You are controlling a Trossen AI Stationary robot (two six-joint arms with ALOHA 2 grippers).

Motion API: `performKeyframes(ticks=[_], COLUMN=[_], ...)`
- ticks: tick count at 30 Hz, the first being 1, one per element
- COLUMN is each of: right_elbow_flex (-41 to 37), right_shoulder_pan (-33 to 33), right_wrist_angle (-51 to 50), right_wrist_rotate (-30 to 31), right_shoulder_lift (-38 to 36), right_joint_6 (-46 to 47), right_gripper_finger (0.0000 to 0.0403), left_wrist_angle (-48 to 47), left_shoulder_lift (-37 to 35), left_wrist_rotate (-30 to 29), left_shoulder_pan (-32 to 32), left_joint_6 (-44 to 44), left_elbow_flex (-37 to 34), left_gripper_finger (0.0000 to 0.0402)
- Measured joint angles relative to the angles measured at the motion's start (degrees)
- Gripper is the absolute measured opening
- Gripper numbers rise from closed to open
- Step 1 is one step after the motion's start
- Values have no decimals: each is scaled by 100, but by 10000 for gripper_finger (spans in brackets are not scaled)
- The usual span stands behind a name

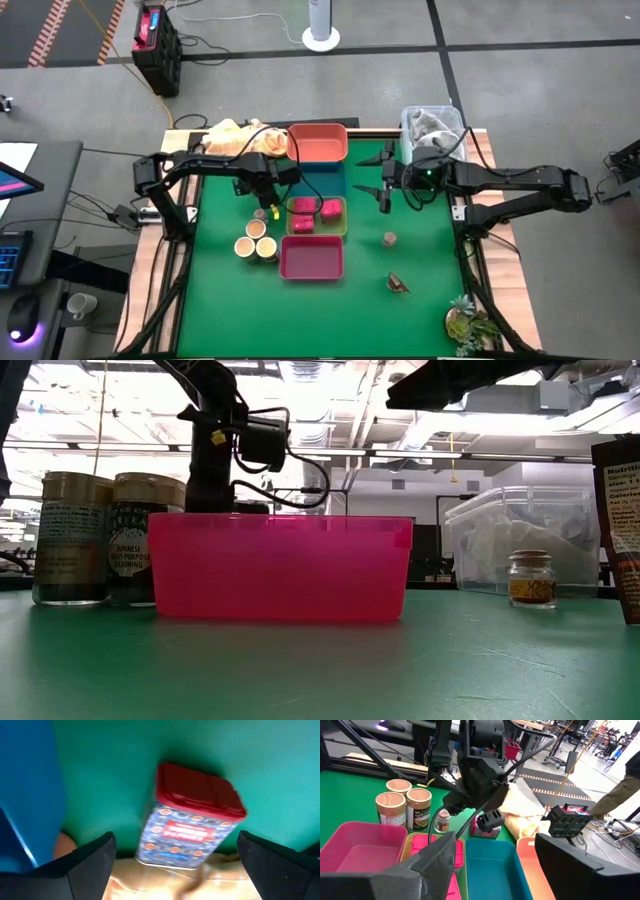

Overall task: Sort spices by type
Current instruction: Put the red seasoning bottle into the green bin

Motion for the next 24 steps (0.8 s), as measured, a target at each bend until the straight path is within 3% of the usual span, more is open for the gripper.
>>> performKeyframes(ticks=[5, 12, 17, 24], right_elbow_flex=[0, 0, 0, 0], right_shoulder_pan=[0, 0, 0, 0], right_wrist_angle=[-1, -18, -20, -17], right_wrist_rotate=[-2, -2, -2, -2], right_shoulder_lift=[0, 0, 0, 0], right_joint_6=[-2, -27, -31, -39], right_gripper_finger=[299, 299, 299, 299], left_wrist_angle=[-79, -115, 540, 557], left_shoulder_lift=[3, 30, 35, 35], left_wrist_rotate=[347, 355, 351, 390], left_shoulder_pan=[124, 362, 363, 471], left_joint_6=[836, 1500, 1697, 1606], left_elbow_flex=[-5, -396, -692, -872], left_gripper_finger=[393, 393, 393, 393])
